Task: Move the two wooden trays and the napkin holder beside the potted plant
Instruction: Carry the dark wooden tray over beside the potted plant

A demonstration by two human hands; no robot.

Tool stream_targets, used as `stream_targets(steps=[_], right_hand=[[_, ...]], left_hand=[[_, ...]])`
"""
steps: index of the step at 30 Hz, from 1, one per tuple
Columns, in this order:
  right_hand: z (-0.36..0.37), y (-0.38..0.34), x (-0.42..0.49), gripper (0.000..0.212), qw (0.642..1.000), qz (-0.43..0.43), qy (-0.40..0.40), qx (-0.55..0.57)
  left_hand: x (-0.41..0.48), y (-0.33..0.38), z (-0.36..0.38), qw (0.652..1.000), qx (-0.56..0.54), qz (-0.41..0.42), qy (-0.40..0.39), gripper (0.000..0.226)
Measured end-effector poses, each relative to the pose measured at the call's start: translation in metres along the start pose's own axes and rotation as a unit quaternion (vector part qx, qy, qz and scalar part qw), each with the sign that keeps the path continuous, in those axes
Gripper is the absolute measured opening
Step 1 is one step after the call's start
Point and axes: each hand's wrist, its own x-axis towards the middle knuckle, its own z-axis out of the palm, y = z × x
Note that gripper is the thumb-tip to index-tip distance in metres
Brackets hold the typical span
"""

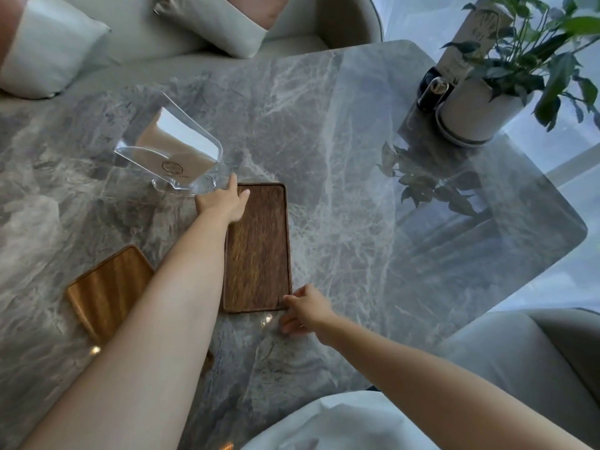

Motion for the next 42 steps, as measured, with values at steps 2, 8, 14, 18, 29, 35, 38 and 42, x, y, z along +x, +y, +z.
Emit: stream_targets(steps=[2, 8, 14, 18, 29, 35, 38, 42], right_hand=[[0.002, -0.001, 0.001, 0.014, 0.999, 0.011, 0.011, 0.046], [0.002, -0.003, -0.001, 0.018, 0.989, 0.029, 0.029, 0.143], [-0.005, 0.006, -0.002, 0.013, 0.979, 0.030, 0.026, 0.202], [-0.022, 0.015, -0.007, 0.016, 0.972, 0.015, 0.050, 0.230], [-0.140, -0.011, 0.004, 0.023, 0.960, -0.071, 0.193, 0.192], [-0.224, -0.034, 0.016, 0.021, 0.952, -0.109, 0.245, 0.146], [-0.264, -0.041, 0.025, 0.022, 0.950, -0.124, 0.265, 0.113], [-0.308, -0.046, 0.039, 0.025, 0.953, -0.125, 0.261, 0.087]], left_hand=[[0.003, 0.000, -0.003, 1.000, -0.005, 0.000, -0.015, 0.056], [0.011, 0.006, -0.004, 0.999, -0.044, -0.006, -0.027, 0.056], [0.007, 0.013, -0.005, 0.999, -0.034, -0.019, -0.028, 0.058], [0.000, 0.030, -0.011, 0.999, -0.028, -0.004, -0.019, 0.056], [0.023, 0.106, -0.048, 0.990, -0.140, -0.010, 0.017, 0.056], [0.044, 0.163, -0.060, 0.979, -0.201, -0.010, 0.035, 0.054], [0.056, 0.192, -0.063, 0.975, -0.219, -0.010, 0.028, 0.054], [0.071, 0.228, -0.064, 0.972, -0.233, -0.009, 0.009, 0.057]])
